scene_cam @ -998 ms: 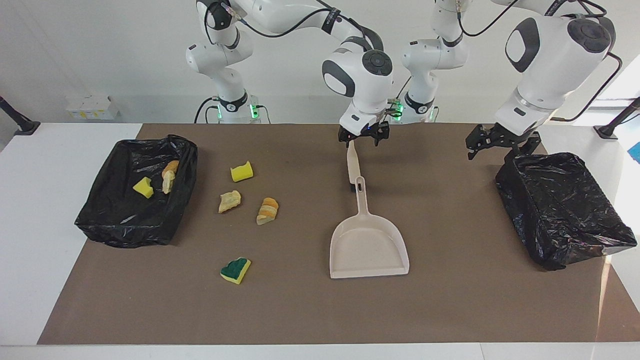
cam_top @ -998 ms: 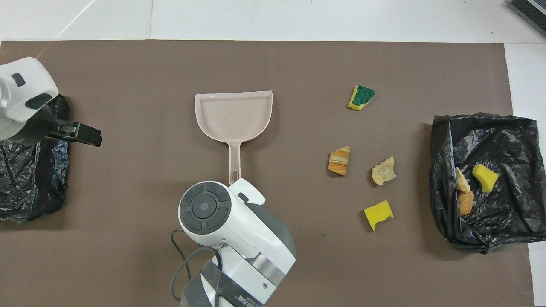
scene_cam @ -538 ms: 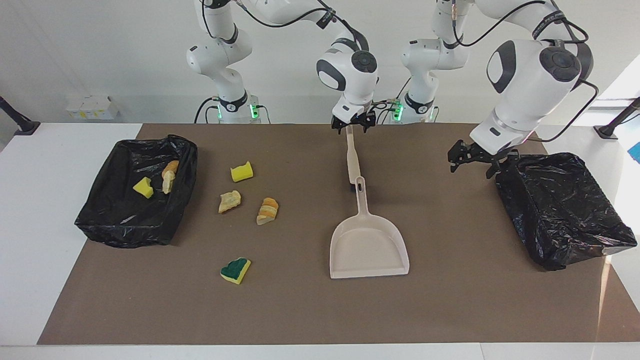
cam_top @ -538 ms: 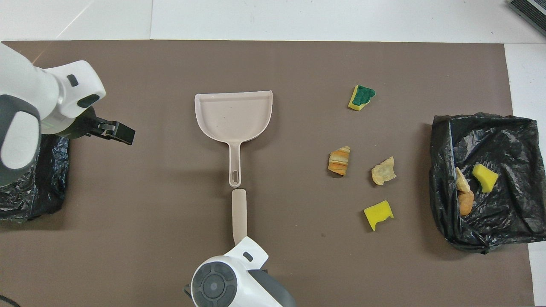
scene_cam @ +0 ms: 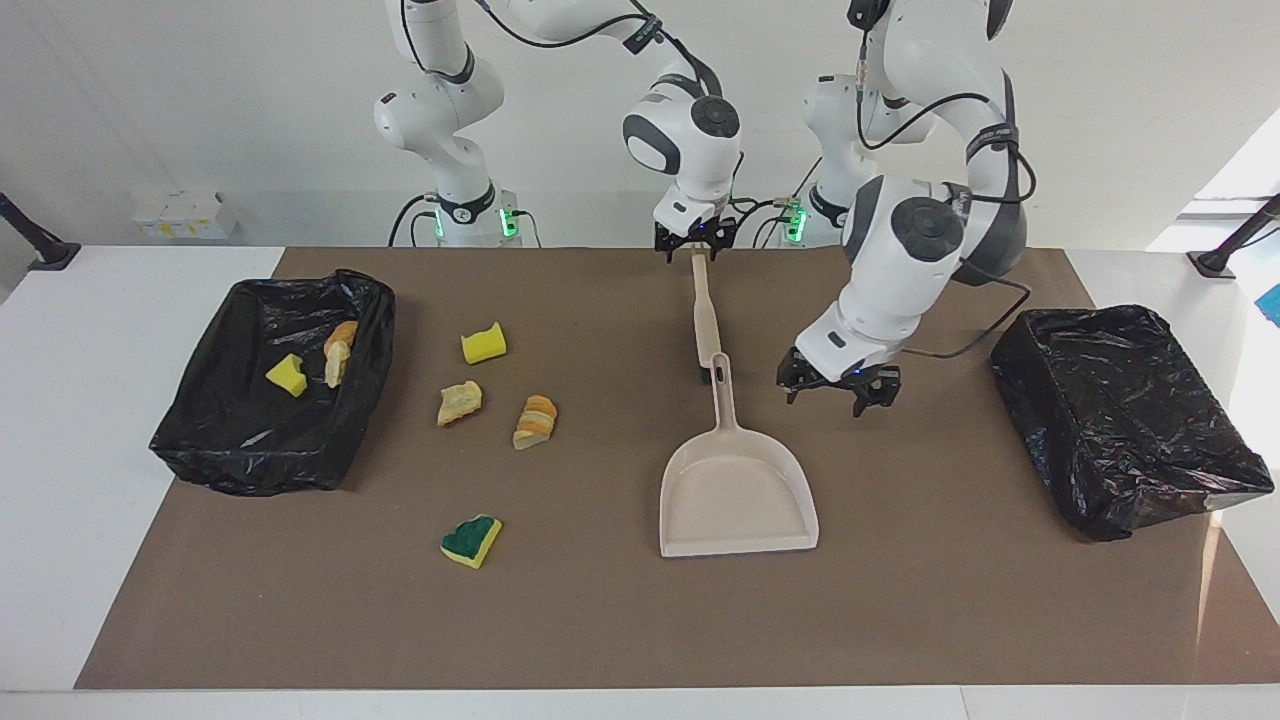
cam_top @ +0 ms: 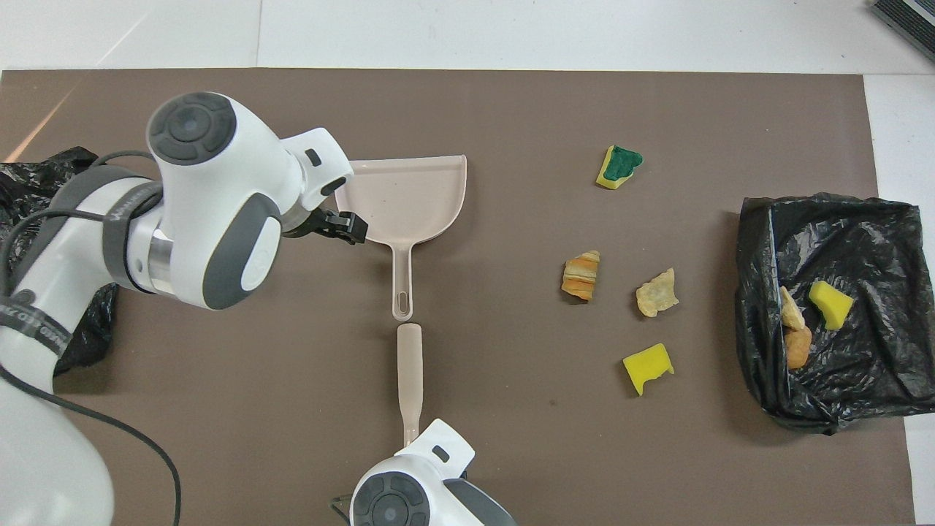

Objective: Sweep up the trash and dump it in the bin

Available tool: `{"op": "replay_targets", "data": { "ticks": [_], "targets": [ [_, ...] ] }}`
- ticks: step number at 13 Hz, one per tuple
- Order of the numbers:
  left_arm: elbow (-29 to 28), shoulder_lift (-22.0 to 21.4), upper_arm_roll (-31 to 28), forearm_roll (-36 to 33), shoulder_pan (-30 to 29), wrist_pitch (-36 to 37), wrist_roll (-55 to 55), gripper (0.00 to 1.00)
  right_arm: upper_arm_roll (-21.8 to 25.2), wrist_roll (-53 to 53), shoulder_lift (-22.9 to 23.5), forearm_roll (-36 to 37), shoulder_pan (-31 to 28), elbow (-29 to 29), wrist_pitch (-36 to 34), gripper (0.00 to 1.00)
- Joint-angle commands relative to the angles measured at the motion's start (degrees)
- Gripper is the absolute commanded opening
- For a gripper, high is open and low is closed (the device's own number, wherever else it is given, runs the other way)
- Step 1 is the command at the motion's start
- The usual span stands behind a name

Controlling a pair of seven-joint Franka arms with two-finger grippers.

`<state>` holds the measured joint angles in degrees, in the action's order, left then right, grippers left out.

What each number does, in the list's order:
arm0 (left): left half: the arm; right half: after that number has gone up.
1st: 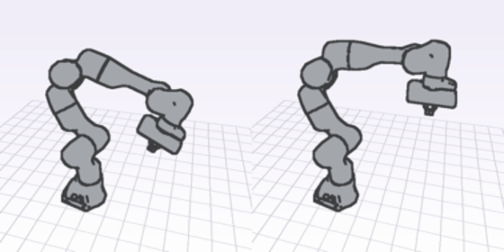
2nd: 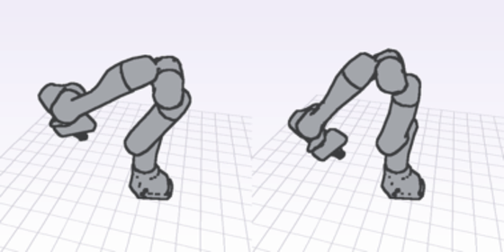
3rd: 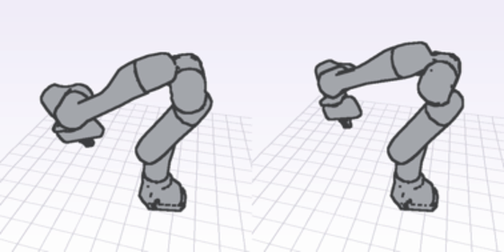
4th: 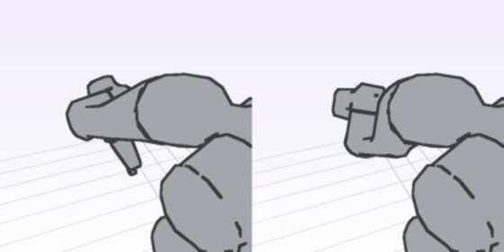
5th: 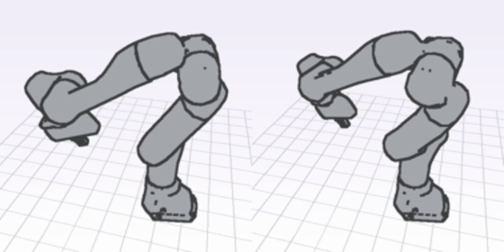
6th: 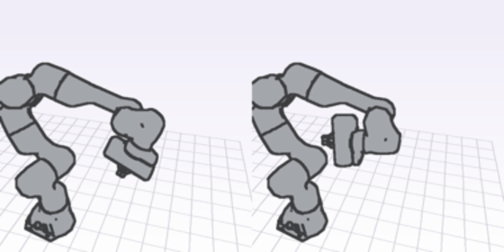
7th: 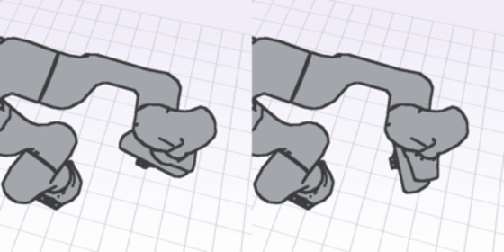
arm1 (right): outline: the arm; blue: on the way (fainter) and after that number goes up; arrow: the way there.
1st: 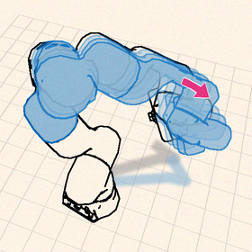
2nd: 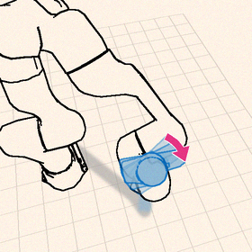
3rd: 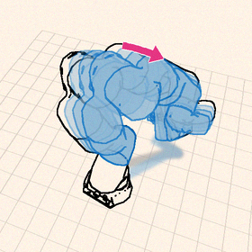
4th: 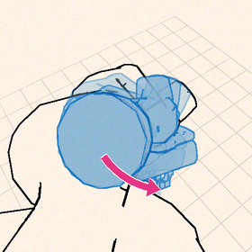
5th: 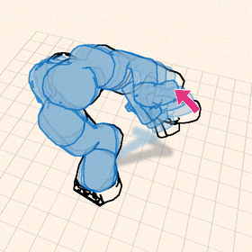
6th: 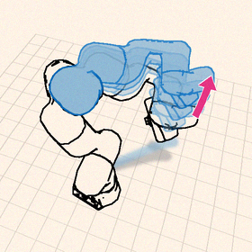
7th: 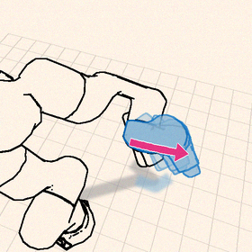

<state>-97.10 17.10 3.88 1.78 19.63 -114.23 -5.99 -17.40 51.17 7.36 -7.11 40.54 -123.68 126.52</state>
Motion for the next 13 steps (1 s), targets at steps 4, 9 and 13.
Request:
{"op": "replay_targets", "data": {
  "ticks": [4,9,13],
  "targets": [
    [-6.85,-1.36,-0.98,0.07,8.39,-6.89,-11.91,1.0,-0.26,-1.6,0.28,-1.24,-1.52,-0.86,3.55,0.35],
    [-13.63,-2.87,-0.98,0.07,11.3,-11.71,-16.77,1.0,-0.09,-2.82,1.07,-1.16,-1.61,0.72,3.29,0.0],
    [-13.81,-2.86,-0.9,0.07,11.31,-11.81,-19.14,0.89,0.09,-2.13,-1.46,-1.07,-4.41,0.82,1.98,0.0]
  ]
}}
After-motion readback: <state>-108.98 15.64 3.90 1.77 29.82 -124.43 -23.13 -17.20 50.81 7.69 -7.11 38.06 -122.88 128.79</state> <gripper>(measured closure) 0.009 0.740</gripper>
